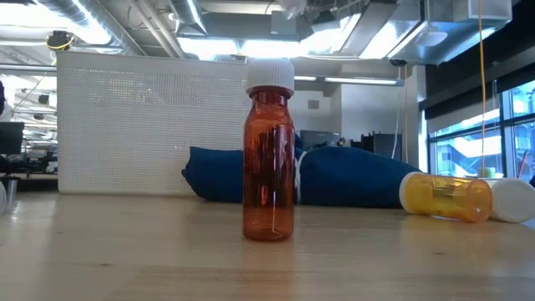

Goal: Pick & place medical supplies in basket/bin
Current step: Put the top transparent pill bottle into the white container

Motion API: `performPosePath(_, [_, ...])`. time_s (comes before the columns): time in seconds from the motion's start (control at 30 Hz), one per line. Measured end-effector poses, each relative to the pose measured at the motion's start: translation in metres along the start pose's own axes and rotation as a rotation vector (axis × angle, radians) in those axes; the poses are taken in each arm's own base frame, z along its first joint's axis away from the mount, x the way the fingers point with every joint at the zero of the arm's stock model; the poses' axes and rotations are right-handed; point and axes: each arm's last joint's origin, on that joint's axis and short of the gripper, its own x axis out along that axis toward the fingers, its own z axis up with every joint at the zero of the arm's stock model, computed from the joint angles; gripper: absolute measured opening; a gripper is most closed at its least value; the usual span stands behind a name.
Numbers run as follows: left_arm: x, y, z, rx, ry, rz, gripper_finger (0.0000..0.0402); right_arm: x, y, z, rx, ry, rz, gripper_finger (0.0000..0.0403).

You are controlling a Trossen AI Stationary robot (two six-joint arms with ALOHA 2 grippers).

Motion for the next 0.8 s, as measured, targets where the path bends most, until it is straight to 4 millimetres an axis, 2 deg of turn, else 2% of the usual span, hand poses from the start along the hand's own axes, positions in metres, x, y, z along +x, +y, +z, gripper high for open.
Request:
performPosePath(0.13, [0.006,0.033,-0.008,-0.08,0.119,0.111,0.0142,-0.018,0.008,-0.008,0.013,-0.01,0.012,0.0309])
performPosePath(0.3, [0.015,0.075,-0.023,-0.197,0.284,0.258,0.0142,-0.025,0.011,-0.022,0.023,-0.007,-0.018,0.0309])
performPosePath(0.53, [0.037,0.119,-0.04,-0.383,0.453,0.259,0.0143,-0.008,0.005,-0.043,0.066,0.077,-0.1,0.0309])
performPosePath(0.67, [0.052,0.132,-0.049,-0.382,0.503,0.276,0.0143,0.004,0.003,-0.051,0.072,0.111,-0.11,0.0309])
performPosePath(0.8, [0.069,0.142,-0.061,-0.411,0.572,0.245,0.0144,0.007,0.002,-0.053,0.071,0.113,-0.111,0.0309])
